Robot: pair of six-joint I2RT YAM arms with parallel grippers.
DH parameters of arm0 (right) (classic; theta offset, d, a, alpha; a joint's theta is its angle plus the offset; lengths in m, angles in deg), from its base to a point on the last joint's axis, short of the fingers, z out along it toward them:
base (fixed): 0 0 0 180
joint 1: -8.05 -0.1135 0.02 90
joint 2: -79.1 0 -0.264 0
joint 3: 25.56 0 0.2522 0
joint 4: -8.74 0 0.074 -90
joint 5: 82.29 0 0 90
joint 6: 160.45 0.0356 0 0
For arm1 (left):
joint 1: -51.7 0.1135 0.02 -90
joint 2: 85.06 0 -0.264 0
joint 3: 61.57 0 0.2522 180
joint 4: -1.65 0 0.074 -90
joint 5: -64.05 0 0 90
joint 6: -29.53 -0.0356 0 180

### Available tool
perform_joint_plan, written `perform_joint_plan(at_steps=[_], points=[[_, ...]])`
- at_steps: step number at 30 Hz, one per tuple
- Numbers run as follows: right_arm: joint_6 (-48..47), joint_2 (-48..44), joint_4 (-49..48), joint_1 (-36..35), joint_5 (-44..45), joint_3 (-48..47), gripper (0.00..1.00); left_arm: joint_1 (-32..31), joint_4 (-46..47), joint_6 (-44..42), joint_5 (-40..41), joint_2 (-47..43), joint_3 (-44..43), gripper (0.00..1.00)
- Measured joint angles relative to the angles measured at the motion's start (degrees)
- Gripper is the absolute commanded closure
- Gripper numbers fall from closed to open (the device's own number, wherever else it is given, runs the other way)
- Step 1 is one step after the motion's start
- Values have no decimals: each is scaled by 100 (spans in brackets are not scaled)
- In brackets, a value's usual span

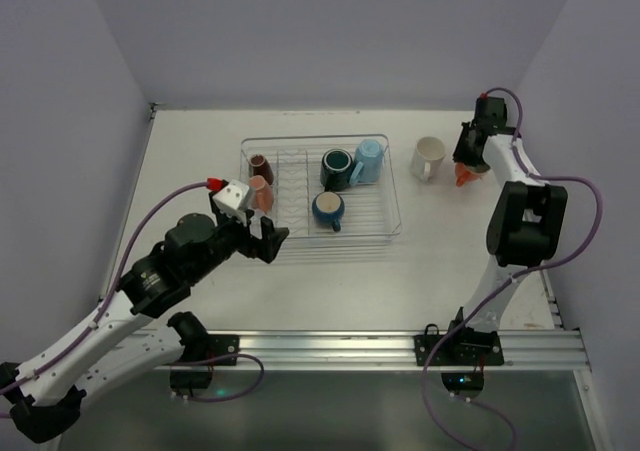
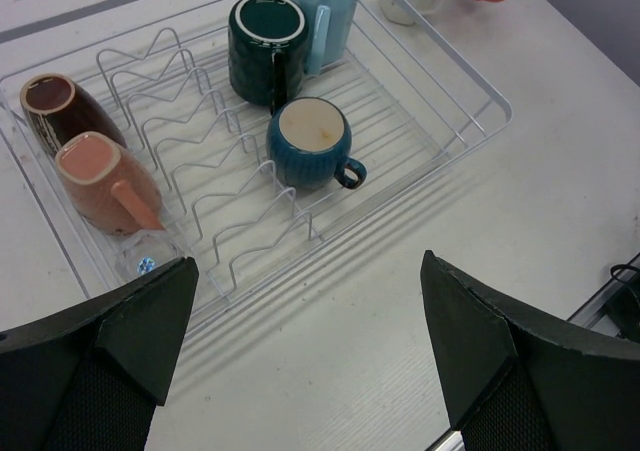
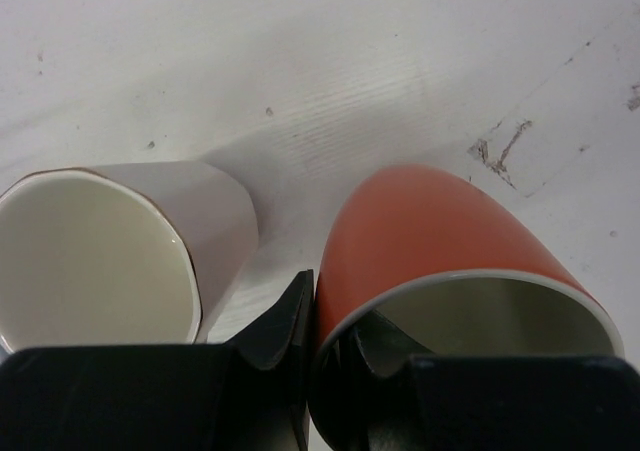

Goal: Unload the cups from the dish rack

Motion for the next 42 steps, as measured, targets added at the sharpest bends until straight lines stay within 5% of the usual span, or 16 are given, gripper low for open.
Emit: perform_joint_plan(at_steps=[11, 22, 27, 33, 42], points=[[-81, 651, 90, 9, -173, -378, 83, 11, -2, -2, 7, 295, 2, 0], [208, 315, 151, 9, -120, -380, 37, 39, -9, 37, 96, 686, -13, 0], [533, -1143, -116, 11, -264, 260, 29, 39, -22, 216, 42, 1108, -258, 0], [1209, -3963, -1578, 17, -1045, 2594, 28, 37, 422, 507, -55, 2020, -857, 0], [2100, -5982, -2900, -702, -2098, 5510, 28, 136, 1158, 444, 201, 4970, -2465, 0]])
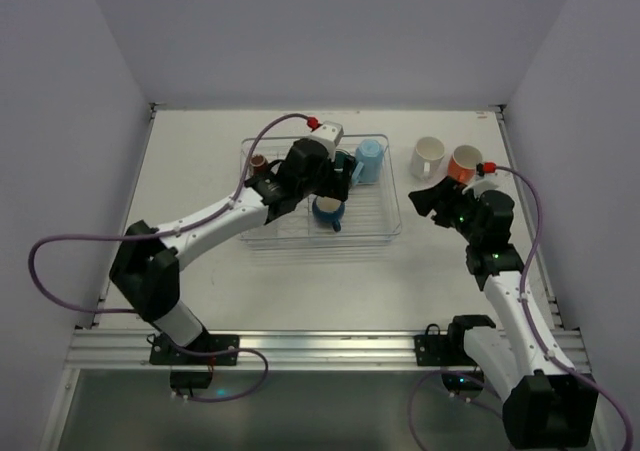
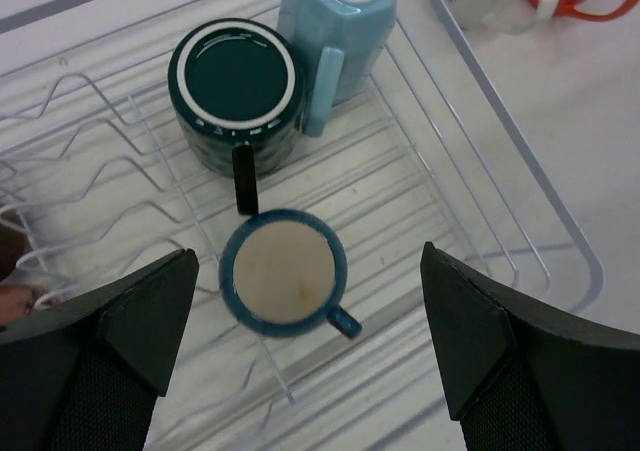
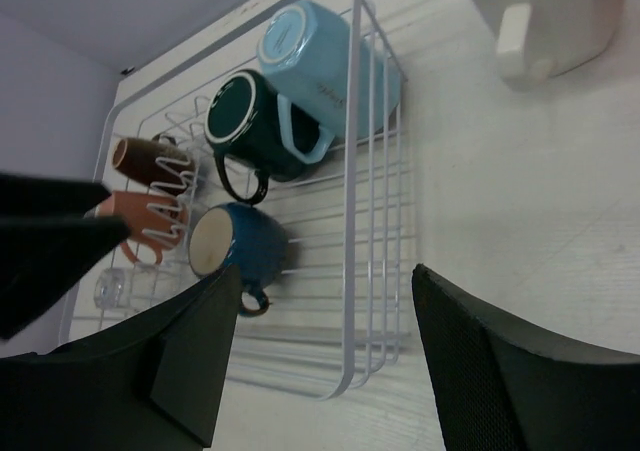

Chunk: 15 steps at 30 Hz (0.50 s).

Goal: Unload the cups from the dish rack

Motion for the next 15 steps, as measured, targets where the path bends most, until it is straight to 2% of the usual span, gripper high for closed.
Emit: perform_joint_plan(at_steps=[4, 9, 15], points=[[92, -492, -221, -208, -157, 424, 28, 328, 52, -151, -42, 1211, -966, 0], [131, -850, -522, -208, -289, 520, 27, 619, 37, -363, -48, 2406, -2192, 0], [216, -758, -796, -208, -566, 597, 21, 688, -85, -546, -46, 3154, -2719, 0]])
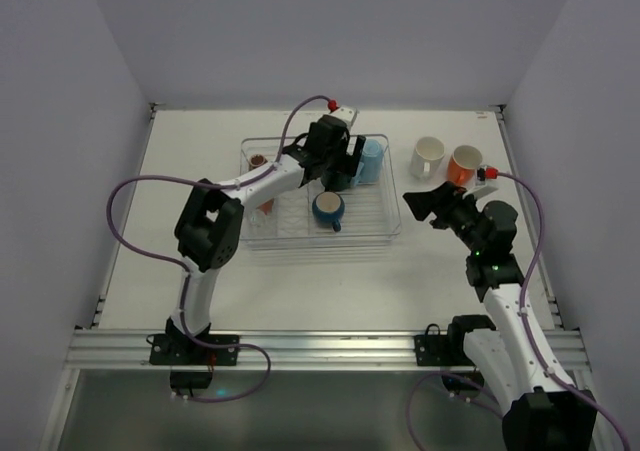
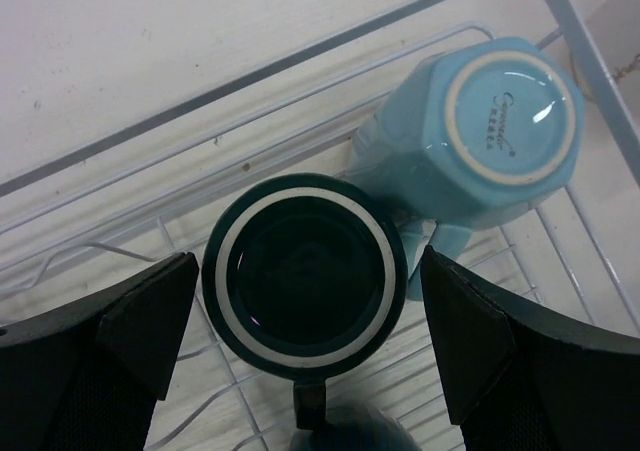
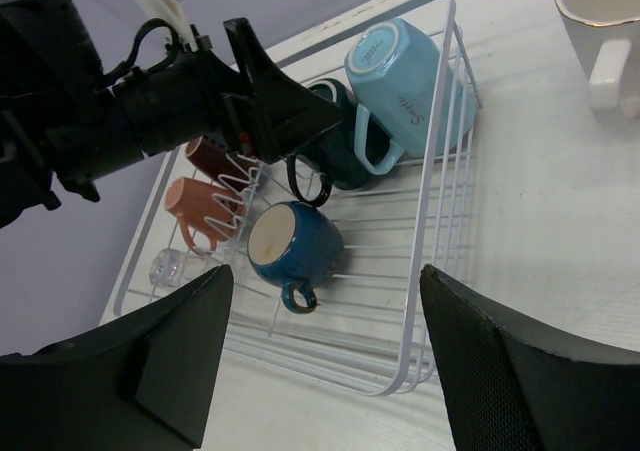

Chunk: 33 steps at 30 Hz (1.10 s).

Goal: Unload the cups from the dish rack

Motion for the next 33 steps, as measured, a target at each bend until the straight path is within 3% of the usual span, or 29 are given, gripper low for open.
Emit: perform_joint_plan(at_steps=[13, 16, 17, 21, 26, 33], points=[[17, 175, -103, -76, -164, 15, 13, 0, -144, -92, 26, 476, -190, 3], [17, 223, -111, -92, -168, 15, 12, 0, -105, -157, 57, 522, -219, 21], [17, 232, -111, -98, -168, 15, 11, 0, -105, -179, 68, 527, -225, 33], [17, 249, -116, -114, -170, 15, 11, 0, -81, -216, 116, 533, -227, 56], [35, 251, -116, -153, -188, 15, 10, 0, -2, -249, 197, 358, -17, 67], [326, 254, -212, -503, -212, 15, 16, 2, 26, -122, 83, -841, 796, 70]])
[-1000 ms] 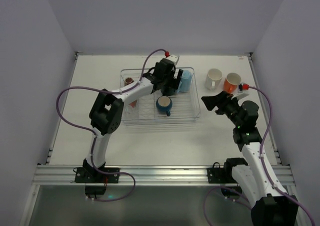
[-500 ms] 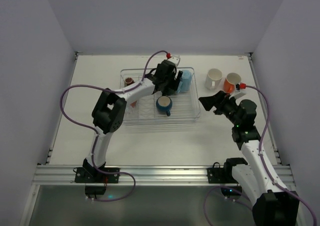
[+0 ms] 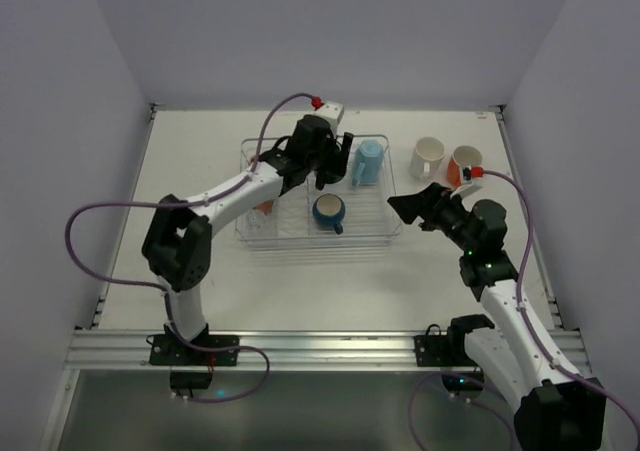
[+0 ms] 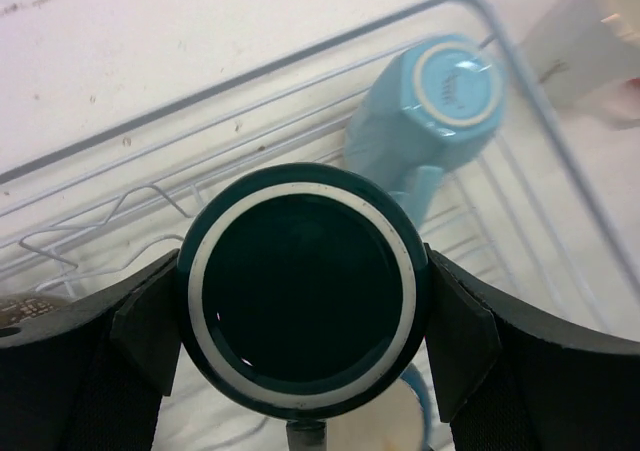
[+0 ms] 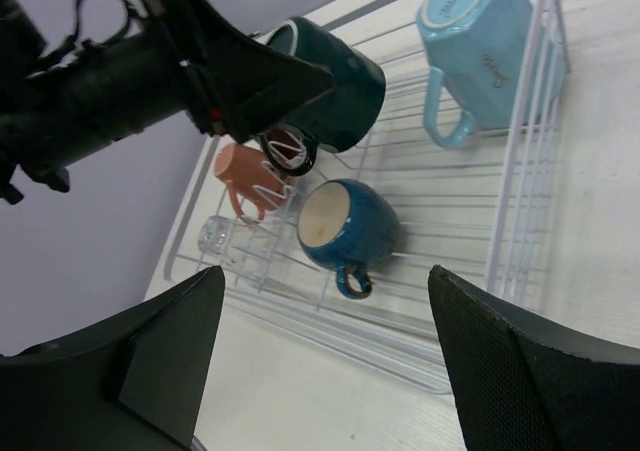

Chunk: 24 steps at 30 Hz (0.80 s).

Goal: Unload the cups from the dish rack

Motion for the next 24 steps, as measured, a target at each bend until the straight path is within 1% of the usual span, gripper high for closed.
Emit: perform_joint_plan(at_steps=[6, 9, 12, 14, 16, 20, 24], points=[[431, 208, -551, -538, -101, -2, 20, 0, 841, 706, -640, -1908, 973, 74], [708, 470, -925, -673, -243, -2, 25, 0, 1322, 1102, -953, -2669, 1460, 75], [850, 632, -1182, -763, -313, -50, 29, 0, 1652, 1530, -1274, -3213, 1923, 76], [898, 752, -1338, -855, -409, -164, 28, 0, 1812, 1873, -1513, -3434, 2186, 76], [898, 863, -1464, -964, -542, -356, 25, 0, 1998, 2229, -1766, -3565, 2450, 76], [896, 992, -1858, -1161, -813, -678, 21, 0, 2295, 2855, -2197, -3676, 2887, 76], [901, 1104, -2221, -1281, -994, -802, 22, 0, 2557, 3311, -2514, -3679, 3119, 76]])
